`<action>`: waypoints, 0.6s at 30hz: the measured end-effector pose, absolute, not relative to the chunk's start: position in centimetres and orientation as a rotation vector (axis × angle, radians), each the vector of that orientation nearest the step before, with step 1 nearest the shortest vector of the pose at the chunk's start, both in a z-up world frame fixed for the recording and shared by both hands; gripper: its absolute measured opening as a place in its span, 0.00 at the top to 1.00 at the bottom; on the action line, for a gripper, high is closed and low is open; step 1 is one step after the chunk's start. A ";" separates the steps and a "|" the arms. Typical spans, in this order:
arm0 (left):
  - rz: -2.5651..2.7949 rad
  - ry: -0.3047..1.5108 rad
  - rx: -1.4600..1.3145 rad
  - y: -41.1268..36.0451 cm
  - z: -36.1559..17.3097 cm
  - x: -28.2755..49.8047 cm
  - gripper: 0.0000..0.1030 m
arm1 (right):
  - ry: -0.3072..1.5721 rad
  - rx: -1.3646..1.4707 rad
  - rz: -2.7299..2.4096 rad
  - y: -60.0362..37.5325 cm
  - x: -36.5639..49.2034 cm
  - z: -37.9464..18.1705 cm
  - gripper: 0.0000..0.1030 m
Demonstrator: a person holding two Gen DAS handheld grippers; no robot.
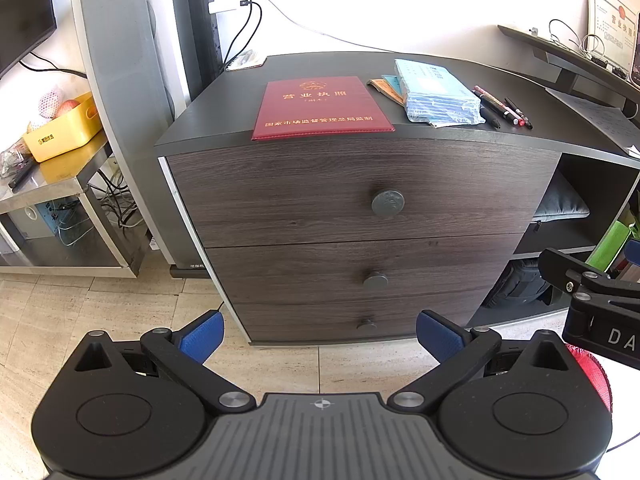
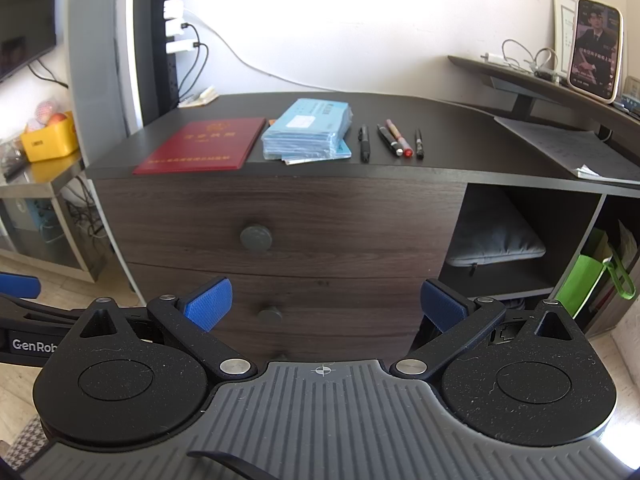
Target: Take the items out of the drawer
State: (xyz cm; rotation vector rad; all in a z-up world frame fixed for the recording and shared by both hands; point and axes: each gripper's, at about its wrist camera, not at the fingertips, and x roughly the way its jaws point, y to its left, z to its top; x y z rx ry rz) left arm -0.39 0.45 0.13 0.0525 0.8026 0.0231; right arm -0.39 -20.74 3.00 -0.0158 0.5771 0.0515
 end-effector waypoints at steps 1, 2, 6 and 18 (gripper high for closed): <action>0.023 0.803 0.053 0.5 0.1 -0.4 0.01 | 0.578 -0.016 0.052 -20.7 -0.4 3.0 0.00; 0.023 0.803 0.053 0.5 0.1 -0.4 0.01 | 0.578 -0.016 0.052 -20.7 -0.4 3.0 0.00; 0.022 0.804 0.053 0.4 0.1 -0.4 0.01 | 0.581 -0.017 0.052 -20.7 -0.4 3.0 0.00; 0.019 0.822 0.056 0.3 -0.3 -0.3 0.01 | 0.588 -0.010 0.051 -20.9 -0.1 2.9 0.00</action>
